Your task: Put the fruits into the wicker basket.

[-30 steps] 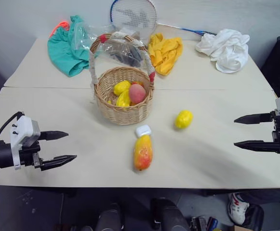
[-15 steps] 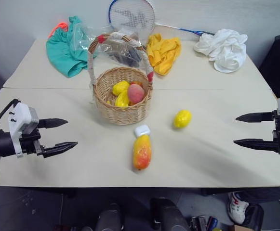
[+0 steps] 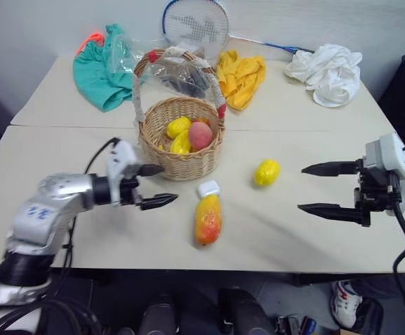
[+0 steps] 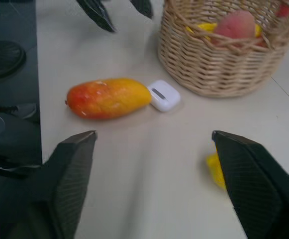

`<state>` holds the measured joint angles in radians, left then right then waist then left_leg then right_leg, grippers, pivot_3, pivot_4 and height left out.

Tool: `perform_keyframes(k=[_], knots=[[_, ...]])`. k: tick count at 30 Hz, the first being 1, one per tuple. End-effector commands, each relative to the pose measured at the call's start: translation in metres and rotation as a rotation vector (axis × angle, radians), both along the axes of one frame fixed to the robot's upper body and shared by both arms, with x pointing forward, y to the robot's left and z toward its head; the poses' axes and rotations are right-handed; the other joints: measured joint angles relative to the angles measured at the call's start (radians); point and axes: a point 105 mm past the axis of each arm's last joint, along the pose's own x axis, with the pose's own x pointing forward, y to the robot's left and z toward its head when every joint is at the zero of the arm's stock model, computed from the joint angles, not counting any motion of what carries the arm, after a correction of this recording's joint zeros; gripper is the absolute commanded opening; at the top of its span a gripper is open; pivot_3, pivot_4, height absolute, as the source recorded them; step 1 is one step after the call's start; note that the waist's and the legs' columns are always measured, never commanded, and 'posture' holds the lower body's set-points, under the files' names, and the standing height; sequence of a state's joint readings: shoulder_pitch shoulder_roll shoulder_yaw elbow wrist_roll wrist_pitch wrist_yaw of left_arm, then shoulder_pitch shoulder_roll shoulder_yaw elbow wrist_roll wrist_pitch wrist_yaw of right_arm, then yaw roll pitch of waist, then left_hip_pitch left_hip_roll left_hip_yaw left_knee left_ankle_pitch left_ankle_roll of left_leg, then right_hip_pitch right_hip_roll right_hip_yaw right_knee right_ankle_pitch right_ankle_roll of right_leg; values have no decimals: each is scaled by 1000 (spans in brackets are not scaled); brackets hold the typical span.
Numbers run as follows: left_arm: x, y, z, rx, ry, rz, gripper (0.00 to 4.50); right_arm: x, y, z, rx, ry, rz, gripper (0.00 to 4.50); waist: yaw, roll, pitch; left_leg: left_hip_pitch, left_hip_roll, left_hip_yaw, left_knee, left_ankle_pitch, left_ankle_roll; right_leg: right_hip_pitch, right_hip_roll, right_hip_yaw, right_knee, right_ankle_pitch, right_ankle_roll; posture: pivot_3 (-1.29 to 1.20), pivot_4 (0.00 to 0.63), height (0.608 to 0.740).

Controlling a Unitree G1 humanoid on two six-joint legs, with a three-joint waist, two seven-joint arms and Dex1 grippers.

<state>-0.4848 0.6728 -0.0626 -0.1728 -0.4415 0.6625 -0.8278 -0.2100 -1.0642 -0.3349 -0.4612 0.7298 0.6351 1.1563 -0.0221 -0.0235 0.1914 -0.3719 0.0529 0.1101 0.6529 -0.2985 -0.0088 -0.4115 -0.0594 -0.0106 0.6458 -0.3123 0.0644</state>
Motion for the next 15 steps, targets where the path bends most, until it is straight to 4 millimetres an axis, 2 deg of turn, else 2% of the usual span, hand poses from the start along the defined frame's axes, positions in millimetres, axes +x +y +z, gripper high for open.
perform_keyframes(k=[1,8,15], knots=[[9,-21,-9,50,-14,-17,4500,-6,15,2,18,-32,6,3658,-4,-1,0,0,0,0,0,0,-1,0,0,1,0,0,0,0,150,740],[31,-45,-29,123,-25,-20,4500,-12,17,3,35,-38,-31,3658,-2,-2,0,0,-1,2,1,0,1,0,0,1,0,0,1,0,150,740],[35,-60,-36,147,-49,-49,4500,-18,18,6,49,-36,-46,3658,-2,-2,0,-1,-1,1,1,0,2,0,-1,1,-1,1,2,0,150,740]])
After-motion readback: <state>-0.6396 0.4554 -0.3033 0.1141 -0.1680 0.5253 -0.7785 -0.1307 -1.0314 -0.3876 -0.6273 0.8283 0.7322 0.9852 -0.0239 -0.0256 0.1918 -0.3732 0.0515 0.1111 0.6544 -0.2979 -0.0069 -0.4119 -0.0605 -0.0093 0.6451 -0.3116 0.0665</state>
